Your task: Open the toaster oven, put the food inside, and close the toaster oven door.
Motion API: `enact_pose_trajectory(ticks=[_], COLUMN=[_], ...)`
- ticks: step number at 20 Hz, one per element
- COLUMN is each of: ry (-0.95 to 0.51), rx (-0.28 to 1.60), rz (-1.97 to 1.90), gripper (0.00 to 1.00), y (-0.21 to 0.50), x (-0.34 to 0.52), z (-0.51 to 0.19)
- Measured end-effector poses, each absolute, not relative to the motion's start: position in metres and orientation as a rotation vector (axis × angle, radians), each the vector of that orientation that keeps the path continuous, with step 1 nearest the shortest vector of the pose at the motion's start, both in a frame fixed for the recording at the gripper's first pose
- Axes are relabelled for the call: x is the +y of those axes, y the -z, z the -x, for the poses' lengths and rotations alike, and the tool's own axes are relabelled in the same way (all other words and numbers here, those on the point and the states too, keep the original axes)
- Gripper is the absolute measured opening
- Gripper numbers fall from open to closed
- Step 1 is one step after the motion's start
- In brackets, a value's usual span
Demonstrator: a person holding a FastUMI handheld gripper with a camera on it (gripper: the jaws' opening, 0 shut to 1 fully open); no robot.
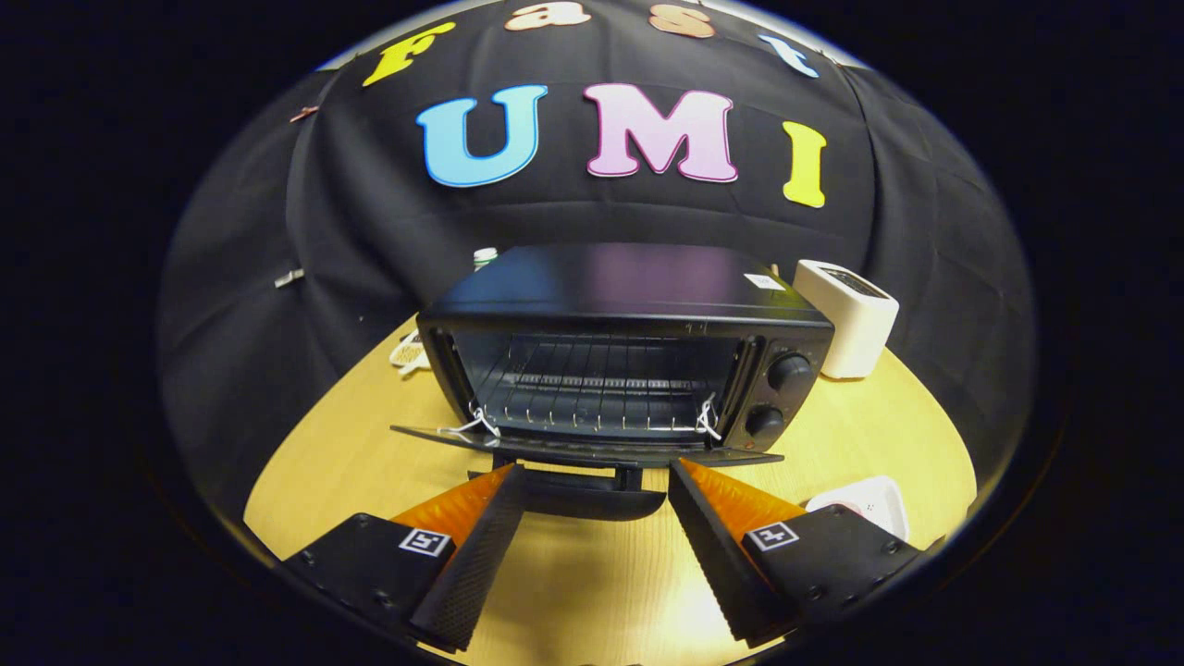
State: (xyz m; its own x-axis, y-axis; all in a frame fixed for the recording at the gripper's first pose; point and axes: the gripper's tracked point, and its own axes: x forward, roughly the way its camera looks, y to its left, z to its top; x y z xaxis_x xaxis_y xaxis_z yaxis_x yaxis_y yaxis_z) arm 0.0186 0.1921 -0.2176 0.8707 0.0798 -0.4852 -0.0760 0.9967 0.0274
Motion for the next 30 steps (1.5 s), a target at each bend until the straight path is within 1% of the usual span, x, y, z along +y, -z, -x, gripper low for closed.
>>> enact_pose_trajectory(ticks=[4, 9, 13, 16, 20, 25, 30], ry=[-0.095, -0.173, -0.222, -0.22, -0.172, -0.084, -0.008], rx=[0.601, 0.811, 0.752, 0.72, 0.687, 0.655, 0.672], rz=[-0.008, 0.047, 0.06, 0.04, 0.008, 0.01, -0.024], gripper=[1.0, 1.0, 1.0, 1.0, 1.0, 1.0, 1.0], y=[0.25, 0.315, 0.298, 0.277, 0.243, 0.211, 0.202], x=[0.192, 0.191, 0.176, 0.155, 0.111, 0.034, -0.052], z=[0.006, 0.04, 0.046, 0.045, 0.042, 0.041, 0.032])
